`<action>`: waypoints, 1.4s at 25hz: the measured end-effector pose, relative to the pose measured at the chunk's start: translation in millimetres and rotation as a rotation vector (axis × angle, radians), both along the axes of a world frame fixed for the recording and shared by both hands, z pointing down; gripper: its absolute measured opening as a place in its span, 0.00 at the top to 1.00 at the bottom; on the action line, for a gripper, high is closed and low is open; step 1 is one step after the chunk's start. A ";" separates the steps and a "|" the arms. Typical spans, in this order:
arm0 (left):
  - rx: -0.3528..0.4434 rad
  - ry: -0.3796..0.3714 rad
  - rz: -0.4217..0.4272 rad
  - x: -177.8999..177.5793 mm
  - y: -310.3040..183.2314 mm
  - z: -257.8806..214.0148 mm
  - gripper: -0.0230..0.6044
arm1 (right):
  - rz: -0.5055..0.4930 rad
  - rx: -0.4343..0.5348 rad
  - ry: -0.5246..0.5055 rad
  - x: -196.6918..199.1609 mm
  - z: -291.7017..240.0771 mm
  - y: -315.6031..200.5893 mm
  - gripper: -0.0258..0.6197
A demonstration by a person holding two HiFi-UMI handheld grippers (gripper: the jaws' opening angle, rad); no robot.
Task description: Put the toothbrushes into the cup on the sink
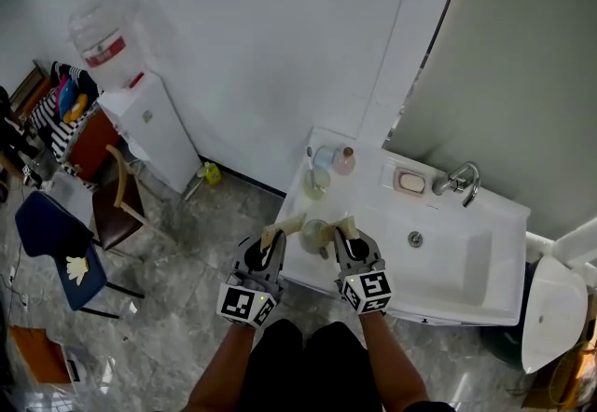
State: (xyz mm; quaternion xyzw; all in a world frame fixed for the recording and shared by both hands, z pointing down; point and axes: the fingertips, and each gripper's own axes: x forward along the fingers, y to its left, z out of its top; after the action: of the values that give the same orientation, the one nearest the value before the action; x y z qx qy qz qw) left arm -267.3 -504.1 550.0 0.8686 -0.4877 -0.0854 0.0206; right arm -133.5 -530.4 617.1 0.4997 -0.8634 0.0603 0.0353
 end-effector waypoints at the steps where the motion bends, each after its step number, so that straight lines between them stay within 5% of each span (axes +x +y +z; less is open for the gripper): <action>1: -0.003 -0.002 0.003 0.6 0.6 1.6 0.86 | -0.003 -0.005 0.000 -1.2 4.6 -0.4 0.88; 24: -0.129 -0.101 0.068 44.3 -18.7 56.9 0.86 | 0.090 0.119 -0.075 41.3 -47.6 13.3 0.84; 28: -0.106 -0.052 0.093 48.5 -18.5 47.1 0.71 | 0.101 0.114 -0.086 46.2 -48.5 13.3 0.84; 35: -0.075 0.018 0.100 48.8 -15.1 23.4 0.70 | 0.105 0.098 -0.100 49.3 -51.4 12.9 0.84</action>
State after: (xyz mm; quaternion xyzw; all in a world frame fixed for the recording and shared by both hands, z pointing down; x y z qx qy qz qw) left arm -218.6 -519.2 573.4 0.8897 -0.4464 -0.0735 0.0617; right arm -84.2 -517.4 565.7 0.5420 -0.8385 0.0445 -0.0358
